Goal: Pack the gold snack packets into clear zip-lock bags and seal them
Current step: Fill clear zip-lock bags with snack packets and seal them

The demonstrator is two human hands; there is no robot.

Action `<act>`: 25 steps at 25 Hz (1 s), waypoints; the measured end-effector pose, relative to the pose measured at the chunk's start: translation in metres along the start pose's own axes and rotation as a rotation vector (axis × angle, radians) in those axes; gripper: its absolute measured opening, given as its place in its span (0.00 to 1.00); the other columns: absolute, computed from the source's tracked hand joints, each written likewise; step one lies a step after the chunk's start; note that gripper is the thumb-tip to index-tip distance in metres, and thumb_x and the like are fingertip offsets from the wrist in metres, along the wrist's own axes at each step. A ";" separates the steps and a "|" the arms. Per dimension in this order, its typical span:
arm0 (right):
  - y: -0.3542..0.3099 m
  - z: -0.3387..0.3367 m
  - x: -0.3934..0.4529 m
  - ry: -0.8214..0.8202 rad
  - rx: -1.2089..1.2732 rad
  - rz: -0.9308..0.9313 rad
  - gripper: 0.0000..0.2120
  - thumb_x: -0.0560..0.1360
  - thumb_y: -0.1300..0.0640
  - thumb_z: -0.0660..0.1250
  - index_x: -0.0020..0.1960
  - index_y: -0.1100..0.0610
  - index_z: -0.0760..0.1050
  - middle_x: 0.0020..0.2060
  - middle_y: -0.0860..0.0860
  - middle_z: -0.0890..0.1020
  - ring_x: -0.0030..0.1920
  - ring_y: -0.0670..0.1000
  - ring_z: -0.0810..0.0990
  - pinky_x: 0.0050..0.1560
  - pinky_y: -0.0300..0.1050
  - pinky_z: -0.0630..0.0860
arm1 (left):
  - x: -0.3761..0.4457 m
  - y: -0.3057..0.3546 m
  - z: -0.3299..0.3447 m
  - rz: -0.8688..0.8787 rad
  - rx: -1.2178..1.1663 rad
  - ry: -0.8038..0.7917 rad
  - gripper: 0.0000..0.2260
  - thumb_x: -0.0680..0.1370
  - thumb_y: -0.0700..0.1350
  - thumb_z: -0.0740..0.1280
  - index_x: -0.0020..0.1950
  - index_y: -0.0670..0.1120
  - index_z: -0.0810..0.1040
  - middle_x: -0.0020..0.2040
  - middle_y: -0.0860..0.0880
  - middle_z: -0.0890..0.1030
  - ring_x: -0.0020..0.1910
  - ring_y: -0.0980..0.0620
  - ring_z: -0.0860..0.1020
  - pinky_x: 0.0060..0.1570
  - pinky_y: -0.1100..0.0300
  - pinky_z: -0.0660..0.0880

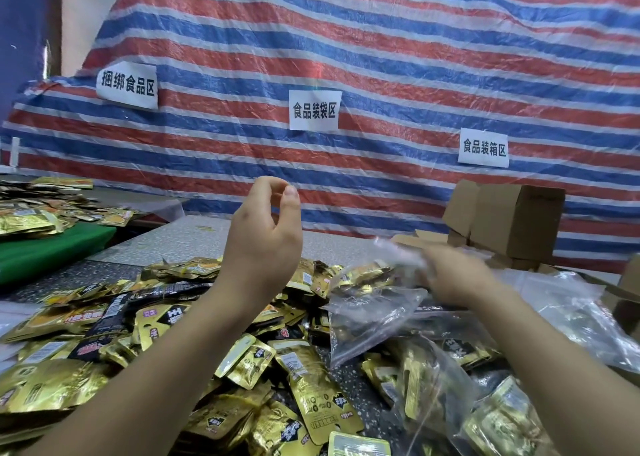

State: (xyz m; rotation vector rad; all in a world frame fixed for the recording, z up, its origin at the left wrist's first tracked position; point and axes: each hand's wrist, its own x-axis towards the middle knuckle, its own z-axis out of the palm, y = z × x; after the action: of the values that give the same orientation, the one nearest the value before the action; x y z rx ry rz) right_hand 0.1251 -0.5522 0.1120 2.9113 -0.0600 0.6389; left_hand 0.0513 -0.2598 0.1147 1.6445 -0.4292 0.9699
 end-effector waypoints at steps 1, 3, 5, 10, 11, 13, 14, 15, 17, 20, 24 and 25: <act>0.002 0.009 -0.004 -0.154 0.001 -0.006 0.24 0.75 0.39 0.64 0.66 0.51 0.71 0.65 0.53 0.77 0.62 0.55 0.75 0.63 0.54 0.73 | 0.000 0.001 0.000 -0.004 0.002 -0.006 0.08 0.83 0.52 0.56 0.50 0.52 0.71 0.42 0.53 0.78 0.39 0.51 0.78 0.38 0.57 0.74; 0.003 0.017 -0.006 -0.206 0.027 -0.015 0.43 0.69 0.22 0.53 0.71 0.51 0.68 0.69 0.52 0.73 0.67 0.54 0.72 0.65 0.53 0.72 | -0.001 0.002 0.001 -0.010 0.008 -0.013 0.07 0.83 0.52 0.56 0.51 0.52 0.71 0.43 0.53 0.78 0.40 0.49 0.79 0.40 0.53 0.76; 0.000 0.014 -0.003 -0.206 0.064 -0.038 0.58 0.59 0.13 0.42 0.73 0.52 0.67 0.71 0.52 0.72 0.68 0.54 0.72 0.65 0.53 0.71 | -0.001 0.004 0.001 -0.012 0.012 -0.012 0.07 0.83 0.53 0.55 0.49 0.54 0.71 0.44 0.53 0.78 0.41 0.48 0.79 0.41 0.51 0.76; -0.001 0.005 -0.006 -0.244 0.125 -0.106 0.65 0.53 0.11 0.40 0.76 0.53 0.64 0.73 0.52 0.70 0.70 0.53 0.70 0.69 0.54 0.68 | 0.000 0.004 -0.002 -0.016 0.009 -0.004 0.08 0.83 0.53 0.55 0.48 0.55 0.70 0.43 0.52 0.79 0.40 0.48 0.80 0.39 0.54 0.76; -0.003 0.005 -0.009 -0.200 0.140 -0.118 0.62 0.55 0.12 0.40 0.75 0.52 0.65 0.73 0.50 0.70 0.71 0.52 0.69 0.70 0.55 0.66 | 0.000 0.004 -0.002 -0.018 0.009 -0.002 0.08 0.83 0.53 0.55 0.48 0.54 0.70 0.43 0.52 0.79 0.39 0.48 0.80 0.39 0.53 0.76; -0.014 0.006 -0.015 -0.029 0.196 -0.135 0.51 0.65 0.17 0.40 0.71 0.50 0.71 0.70 0.47 0.72 0.71 0.49 0.68 0.72 0.56 0.60 | 0.000 0.004 -0.002 -0.022 0.012 -0.005 0.08 0.84 0.53 0.55 0.48 0.53 0.71 0.43 0.51 0.79 0.39 0.47 0.80 0.40 0.49 0.77; -0.022 0.005 -0.017 0.082 0.233 -0.134 0.45 0.71 0.21 0.39 0.66 0.50 0.75 0.67 0.47 0.75 0.69 0.49 0.70 0.71 0.55 0.58 | 0.000 0.003 -0.001 -0.023 0.015 -0.007 0.08 0.84 0.52 0.56 0.48 0.53 0.71 0.43 0.51 0.79 0.39 0.46 0.80 0.41 0.48 0.77; -0.030 0.003 -0.019 0.200 0.272 -0.125 0.39 0.76 0.27 0.40 0.60 0.51 0.78 0.62 0.47 0.78 0.66 0.50 0.72 0.70 0.54 0.58 | 0.000 0.003 -0.001 -0.024 0.019 -0.008 0.09 0.84 0.52 0.56 0.47 0.53 0.71 0.42 0.50 0.79 0.39 0.46 0.80 0.41 0.47 0.77; -0.050 -0.002 -0.024 0.411 0.353 -0.113 0.28 0.79 0.37 0.47 0.48 0.52 0.80 0.50 0.47 0.81 0.56 0.50 0.75 0.68 0.56 0.62 | -0.001 0.003 -0.001 -0.024 0.032 -0.009 0.09 0.84 0.52 0.56 0.46 0.53 0.71 0.42 0.50 0.79 0.39 0.47 0.80 0.40 0.47 0.77; -0.083 -0.016 -0.039 0.591 0.568 -0.171 0.13 0.78 0.47 0.56 0.38 0.50 0.72 0.34 0.43 0.74 0.39 0.46 0.72 0.50 0.50 0.69 | -0.001 0.003 0.000 -0.021 0.049 -0.011 0.11 0.83 0.51 0.56 0.45 0.51 0.73 0.41 0.48 0.80 0.39 0.45 0.79 0.39 0.44 0.76; -0.115 -0.024 -0.051 0.606 0.714 -0.275 0.15 0.79 0.54 0.60 0.35 0.56 0.73 0.30 0.47 0.76 0.33 0.46 0.73 0.36 0.45 0.66 | -0.001 0.001 0.002 -0.016 0.066 -0.009 0.11 0.83 0.50 0.57 0.45 0.48 0.74 0.40 0.46 0.80 0.38 0.44 0.79 0.39 0.42 0.76; -0.119 -0.024 -0.052 0.611 0.730 -0.281 0.15 0.79 0.56 0.62 0.35 0.58 0.74 0.30 0.50 0.77 0.32 0.49 0.74 0.36 0.48 0.69 | -0.001 0.000 0.002 -0.012 0.067 -0.009 0.12 0.83 0.50 0.57 0.44 0.48 0.74 0.39 0.46 0.80 0.38 0.44 0.79 0.39 0.42 0.76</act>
State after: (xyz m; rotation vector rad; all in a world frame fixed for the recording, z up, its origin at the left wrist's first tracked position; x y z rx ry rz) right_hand 0.0764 -0.4305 0.0941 3.0681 0.7892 1.7464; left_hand 0.0513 -0.2620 0.1140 1.7109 -0.3964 0.9775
